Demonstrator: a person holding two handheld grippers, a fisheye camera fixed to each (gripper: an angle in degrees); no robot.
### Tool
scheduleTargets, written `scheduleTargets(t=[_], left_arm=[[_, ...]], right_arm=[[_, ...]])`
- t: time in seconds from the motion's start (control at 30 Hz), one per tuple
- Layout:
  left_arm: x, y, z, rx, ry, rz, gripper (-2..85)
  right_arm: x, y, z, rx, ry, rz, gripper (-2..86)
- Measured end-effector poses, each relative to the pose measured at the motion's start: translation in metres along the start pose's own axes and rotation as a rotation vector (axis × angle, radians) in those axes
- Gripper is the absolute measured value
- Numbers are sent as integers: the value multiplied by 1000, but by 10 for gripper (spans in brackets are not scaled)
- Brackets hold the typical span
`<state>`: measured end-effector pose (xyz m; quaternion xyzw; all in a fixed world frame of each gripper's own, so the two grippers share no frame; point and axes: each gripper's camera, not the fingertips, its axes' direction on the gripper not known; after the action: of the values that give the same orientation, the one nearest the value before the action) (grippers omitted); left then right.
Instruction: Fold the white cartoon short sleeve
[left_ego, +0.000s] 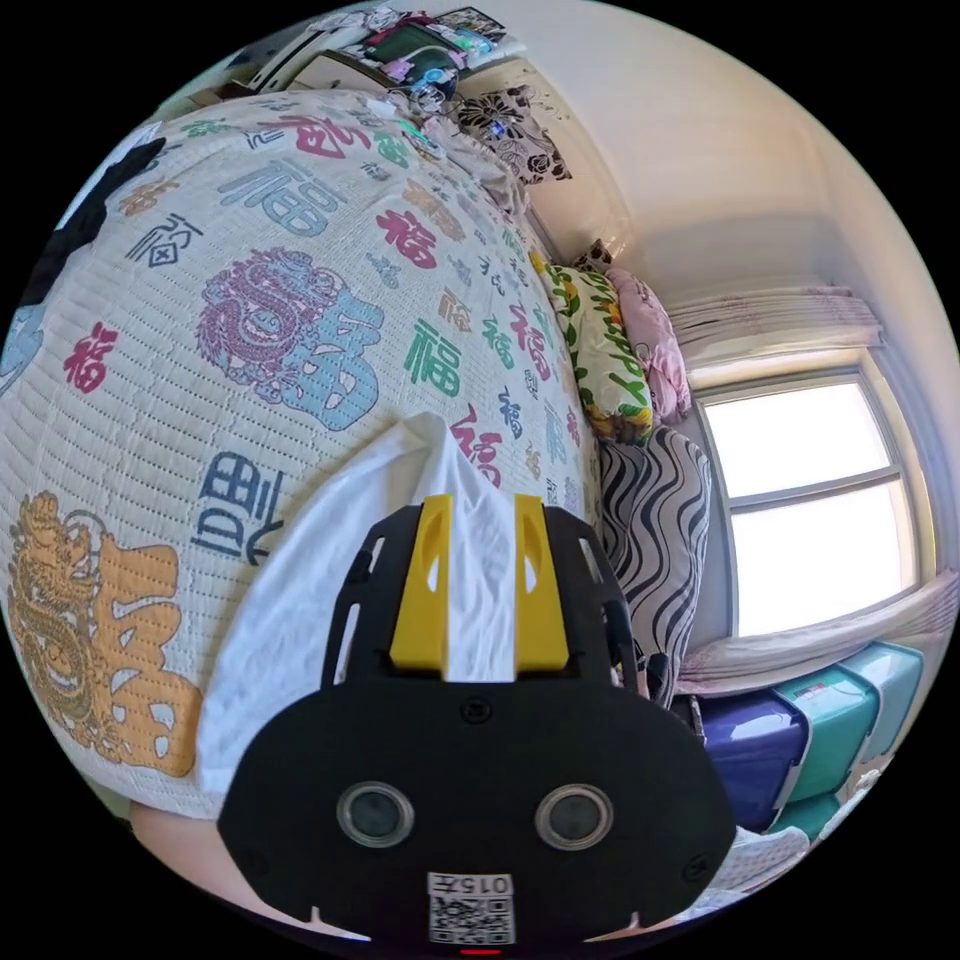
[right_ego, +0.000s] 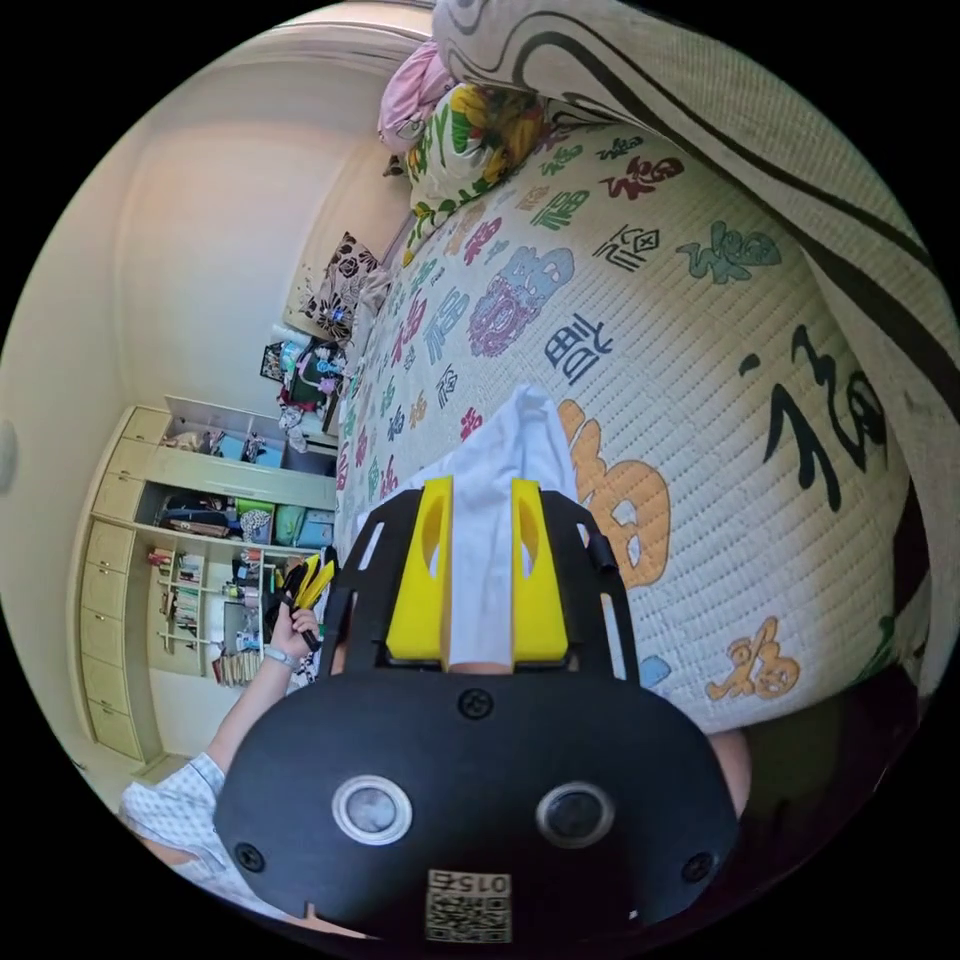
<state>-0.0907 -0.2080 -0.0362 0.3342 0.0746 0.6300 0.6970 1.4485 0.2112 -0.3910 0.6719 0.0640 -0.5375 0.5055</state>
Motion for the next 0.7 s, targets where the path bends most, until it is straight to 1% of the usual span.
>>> scheduleTargets(t=[0.17,0.27,0.33,0.37,0.47,0.53,0.7], left_arm=[[-2,-32,36,-53,14,-57,107],[1,-46,55,-70,-9,-59,104],[1,-53,68,-125,-14,-61,87],[1,-57,74,-155,-12,-59,53],[-2,-63,65,-160,-27,-67,7],[-5,-65,51,-123,-40,-78,0],[4,-63,43,-138,-49,-39,6]], right_arm=[[31,-49,25,-45,1,56,100],[34,-71,43,-93,-53,46,94],[29,-80,54,-140,-30,27,79],[25,-83,58,-151,-13,12,55],[21,-86,54,-140,39,33,10],[24,-88,47,-136,57,46,3],[21,-90,43,-124,35,71,2]])
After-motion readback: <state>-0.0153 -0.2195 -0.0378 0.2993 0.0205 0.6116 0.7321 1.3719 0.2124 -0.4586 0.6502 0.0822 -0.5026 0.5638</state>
